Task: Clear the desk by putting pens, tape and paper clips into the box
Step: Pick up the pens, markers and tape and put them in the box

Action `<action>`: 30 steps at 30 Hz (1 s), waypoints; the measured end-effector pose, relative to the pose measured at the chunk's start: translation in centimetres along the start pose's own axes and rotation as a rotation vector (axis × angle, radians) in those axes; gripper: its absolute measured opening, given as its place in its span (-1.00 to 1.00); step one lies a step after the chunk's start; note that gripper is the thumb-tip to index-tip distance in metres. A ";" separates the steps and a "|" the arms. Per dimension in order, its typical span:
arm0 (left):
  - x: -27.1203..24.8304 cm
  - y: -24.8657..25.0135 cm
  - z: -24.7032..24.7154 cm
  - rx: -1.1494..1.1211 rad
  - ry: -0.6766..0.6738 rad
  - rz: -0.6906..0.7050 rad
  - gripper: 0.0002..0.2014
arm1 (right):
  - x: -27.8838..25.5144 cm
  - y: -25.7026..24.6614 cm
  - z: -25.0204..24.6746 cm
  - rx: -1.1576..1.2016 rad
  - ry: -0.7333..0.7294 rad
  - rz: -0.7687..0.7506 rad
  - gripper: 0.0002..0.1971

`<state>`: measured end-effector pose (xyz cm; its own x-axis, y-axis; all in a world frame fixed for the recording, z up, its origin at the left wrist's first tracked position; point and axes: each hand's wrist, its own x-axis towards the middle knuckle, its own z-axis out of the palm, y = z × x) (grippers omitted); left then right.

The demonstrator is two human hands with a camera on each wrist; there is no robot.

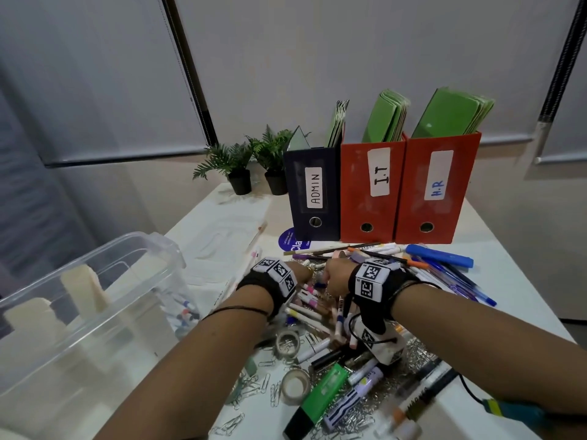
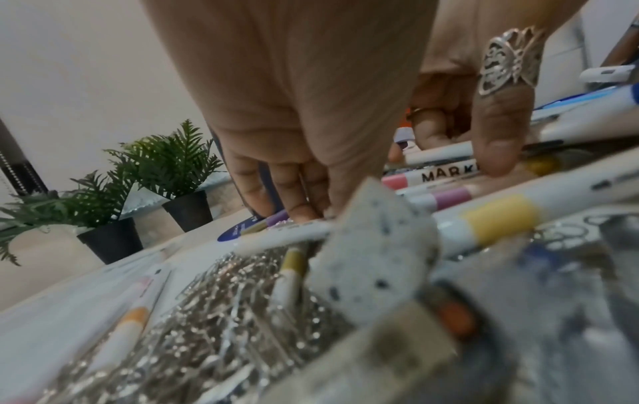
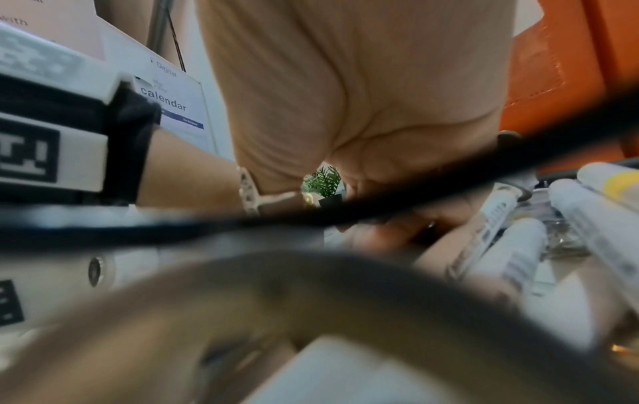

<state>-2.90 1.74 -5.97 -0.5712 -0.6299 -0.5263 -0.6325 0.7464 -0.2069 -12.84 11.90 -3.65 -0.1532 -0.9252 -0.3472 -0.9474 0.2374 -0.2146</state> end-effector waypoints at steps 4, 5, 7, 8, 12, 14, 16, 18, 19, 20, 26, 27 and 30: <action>-2.9 0.5 -0.7 -0.152 0.139 -0.005 -0.64 | 0.4 -0.6 0.2 -0.015 -0.007 0.004 -0.62; -3.4 0.7 -1.0 -0.133 0.134 -0.003 -0.58 | 0.6 -0.7 0.4 0.002 -0.003 0.002 -0.60; -4.1 1.0 -1.7 -0.080 0.220 -0.024 -0.43 | 0.6 -0.8 0.5 0.025 -0.011 0.011 -0.58; -4.6 0.9 -1.9 -0.108 0.259 -0.011 -0.34 | 0.8 -0.7 0.6 0.041 -0.003 0.013 -0.58; -5.3 -1.4 -0.8 -0.222 0.300 -0.015 -0.12 | 0.3 0.1 0.1 0.219 0.071 0.059 -0.55; -6.1 -1.4 -0.3 -0.214 0.277 -0.045 -0.29 | -0.1 0.5 -0.3 0.310 0.100 0.101 -0.46; -6.6 -0.8 0.0 -0.175 0.269 -0.051 -0.59 | -0.1 0.8 -0.5 0.394 0.136 0.126 -0.68; -6.7 -0.1 -0.1 -0.172 0.263 -0.024 -0.70 | -0.1 1.1 -0.6 0.482 0.190 0.144 -0.85; -6.5 0.0 0.2 -0.174 0.267 -0.018 -0.71 | -0.2 1.2 -0.7 0.521 0.204 0.138 -0.72; -6.5 0.3 0.2 -0.170 0.256 -0.023 -0.73 | -0.1 1.4 -0.8 0.558 0.212 0.138 -0.45; -5.6 1.8 0.7 -0.093 0.165 -0.012 -0.75 | -0.7 1.1 -1.8 0.687 0.277 0.073 -0.15; -5.4 1.9 0.8 -0.076 0.161 0.002 -0.75 | -0.7 1.1 -2.1 0.700 0.284 0.057 -0.15; -5.4 2.1 0.9 -0.065 0.170 -0.002 -0.79 | -0.5 1.3 -2.3 0.727 0.285 -0.020 -0.38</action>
<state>-0.68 6.87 -4.28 -0.6471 -0.6624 -0.3775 -0.6629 0.7334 -0.1506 -14.68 11.97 -1.64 -0.2977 -0.9482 -0.1108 -0.5435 0.2637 -0.7969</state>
